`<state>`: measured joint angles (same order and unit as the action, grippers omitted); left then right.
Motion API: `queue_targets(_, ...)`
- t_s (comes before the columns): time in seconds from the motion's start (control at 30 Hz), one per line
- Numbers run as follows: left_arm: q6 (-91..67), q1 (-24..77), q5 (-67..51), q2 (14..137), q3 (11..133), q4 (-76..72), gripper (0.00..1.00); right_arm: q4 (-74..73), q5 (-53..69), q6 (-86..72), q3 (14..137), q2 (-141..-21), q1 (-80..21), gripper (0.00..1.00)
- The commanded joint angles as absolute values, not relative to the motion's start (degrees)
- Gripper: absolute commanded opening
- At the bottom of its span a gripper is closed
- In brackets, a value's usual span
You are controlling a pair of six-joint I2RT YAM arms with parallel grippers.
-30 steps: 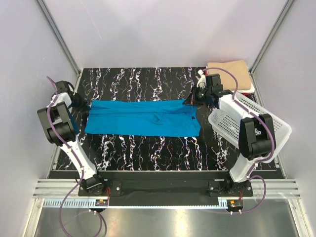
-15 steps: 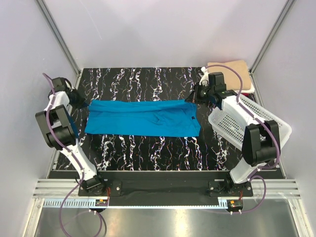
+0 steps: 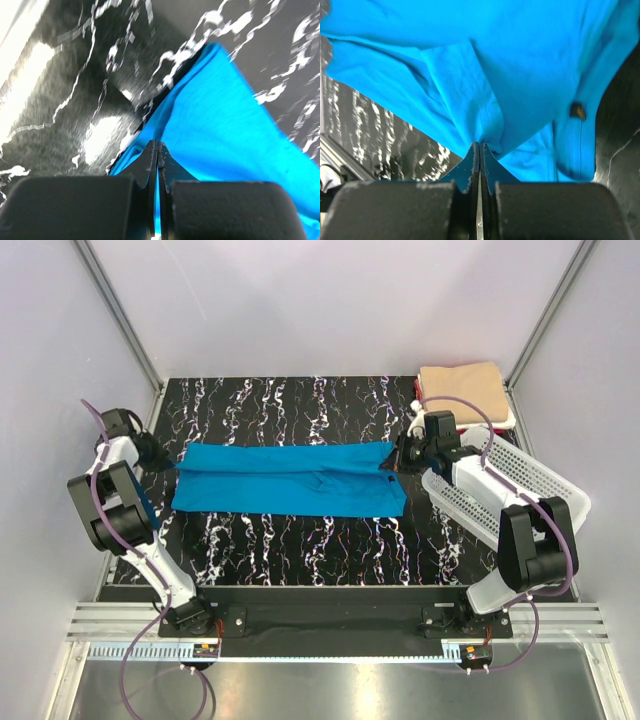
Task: Fold and stack the t-shirts
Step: Fold the tshirt
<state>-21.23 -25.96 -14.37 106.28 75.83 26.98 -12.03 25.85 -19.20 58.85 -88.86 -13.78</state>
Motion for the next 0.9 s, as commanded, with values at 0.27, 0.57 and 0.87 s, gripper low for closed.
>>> queue_targets(0.27, -21.4, -26.5, -11.3, 107.8, 73.7, 23.5, 0.0, -2.8, 26.5, -21.6, 47.2, -83.2, -14.9, 0.0)
queue_targets(0.57, -21.5, -26.9, -10.8, 108.4, 75.6, 24.0, 0.0, -2.9, 24.6, -21.4, 46.3, -80.3, -14.9, 0.0)
queue_targets(0.87, -19.4, -26.5, -2.1, 102.5, 76.7, 28.7, 0.3, -10.1, 22.2, -23.6, 46.0, -78.6, -15.9, 0.41)
